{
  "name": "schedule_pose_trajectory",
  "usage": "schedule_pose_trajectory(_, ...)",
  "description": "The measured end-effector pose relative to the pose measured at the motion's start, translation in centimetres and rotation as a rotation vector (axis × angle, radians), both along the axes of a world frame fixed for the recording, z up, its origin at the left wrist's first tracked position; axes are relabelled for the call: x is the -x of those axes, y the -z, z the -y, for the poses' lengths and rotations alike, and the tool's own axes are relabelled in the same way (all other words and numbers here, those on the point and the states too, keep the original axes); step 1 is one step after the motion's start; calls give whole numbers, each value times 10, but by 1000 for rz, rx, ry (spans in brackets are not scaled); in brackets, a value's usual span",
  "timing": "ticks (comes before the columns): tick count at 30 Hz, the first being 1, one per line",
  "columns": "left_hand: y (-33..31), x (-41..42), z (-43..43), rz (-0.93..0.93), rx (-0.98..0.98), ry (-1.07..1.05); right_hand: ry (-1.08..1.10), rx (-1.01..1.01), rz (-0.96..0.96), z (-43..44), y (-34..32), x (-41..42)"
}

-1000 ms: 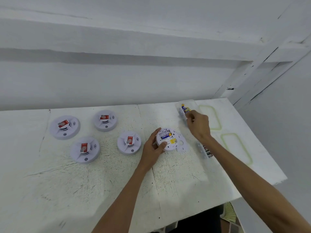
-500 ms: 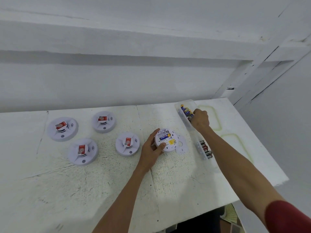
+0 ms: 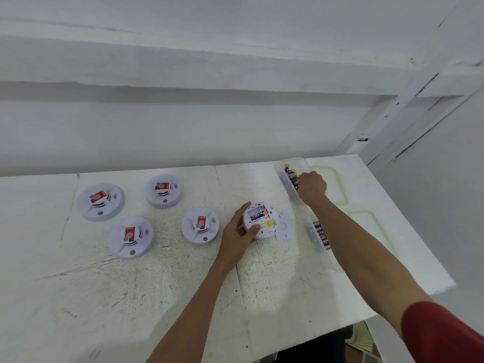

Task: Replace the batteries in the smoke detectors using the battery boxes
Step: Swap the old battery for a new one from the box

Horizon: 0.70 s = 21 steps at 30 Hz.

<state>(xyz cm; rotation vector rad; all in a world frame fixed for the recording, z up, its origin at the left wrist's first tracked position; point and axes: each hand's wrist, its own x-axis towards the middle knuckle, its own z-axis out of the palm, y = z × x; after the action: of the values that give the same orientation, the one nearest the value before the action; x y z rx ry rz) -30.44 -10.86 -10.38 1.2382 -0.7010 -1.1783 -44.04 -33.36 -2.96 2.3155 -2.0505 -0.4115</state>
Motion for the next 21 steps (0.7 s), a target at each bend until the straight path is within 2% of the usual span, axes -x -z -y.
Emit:
schedule_pose_trajectory(8,0,0,0,-7,3,0,60,-29,189,8,1,10)
schedule_pose_trajectory(21,-3,0,-2,19,10,3,132,107,810,-4,-25,22)
